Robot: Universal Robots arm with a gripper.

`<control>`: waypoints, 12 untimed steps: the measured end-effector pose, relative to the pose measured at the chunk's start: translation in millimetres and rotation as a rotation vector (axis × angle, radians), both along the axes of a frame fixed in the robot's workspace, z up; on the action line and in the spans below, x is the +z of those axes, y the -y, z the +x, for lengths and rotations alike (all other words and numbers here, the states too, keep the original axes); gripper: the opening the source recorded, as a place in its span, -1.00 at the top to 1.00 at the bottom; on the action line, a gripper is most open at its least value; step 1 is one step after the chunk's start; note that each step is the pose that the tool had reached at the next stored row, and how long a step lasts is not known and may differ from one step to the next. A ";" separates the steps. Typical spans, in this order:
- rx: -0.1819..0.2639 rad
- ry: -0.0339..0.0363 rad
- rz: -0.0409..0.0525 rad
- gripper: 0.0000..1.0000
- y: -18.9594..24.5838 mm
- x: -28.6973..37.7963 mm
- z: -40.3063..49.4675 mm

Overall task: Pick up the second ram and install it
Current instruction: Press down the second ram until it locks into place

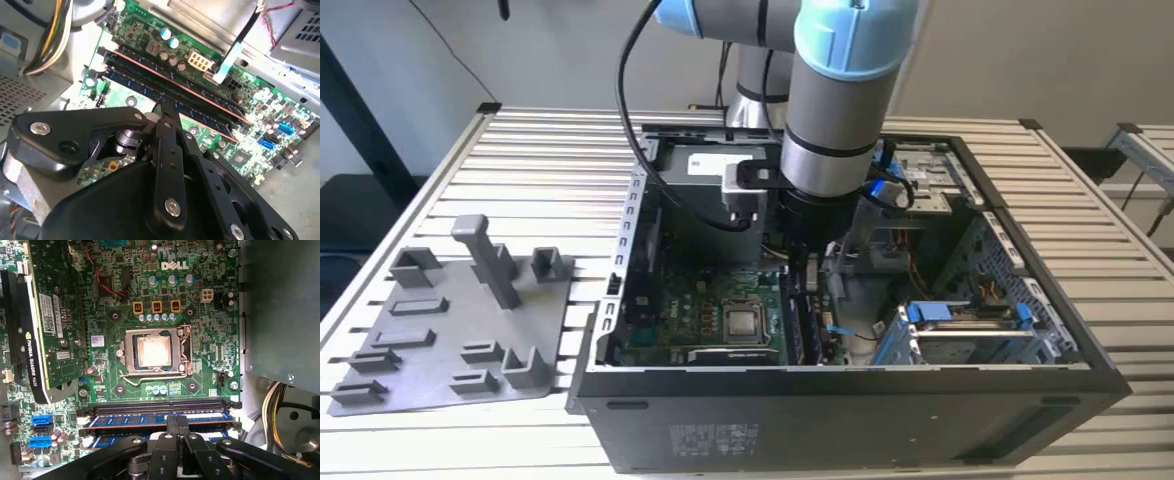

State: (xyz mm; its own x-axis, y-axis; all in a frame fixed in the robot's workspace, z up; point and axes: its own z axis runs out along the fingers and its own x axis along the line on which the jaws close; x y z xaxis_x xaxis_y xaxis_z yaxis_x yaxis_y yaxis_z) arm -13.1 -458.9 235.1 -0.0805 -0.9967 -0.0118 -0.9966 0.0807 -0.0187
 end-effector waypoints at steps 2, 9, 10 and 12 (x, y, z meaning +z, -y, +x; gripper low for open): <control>0.000 -0.0047 0.0000 0.79 3.6 -0.7 1.2; 0.000 -0.0079 -0.0004 0.79 7.1 -2.7 1.9; 0.000 -0.0079 -0.0003 0.79 7.1 -3.4 1.9; 0.000 -0.0079 -0.0003 0.79 7.1 -6.7 1.9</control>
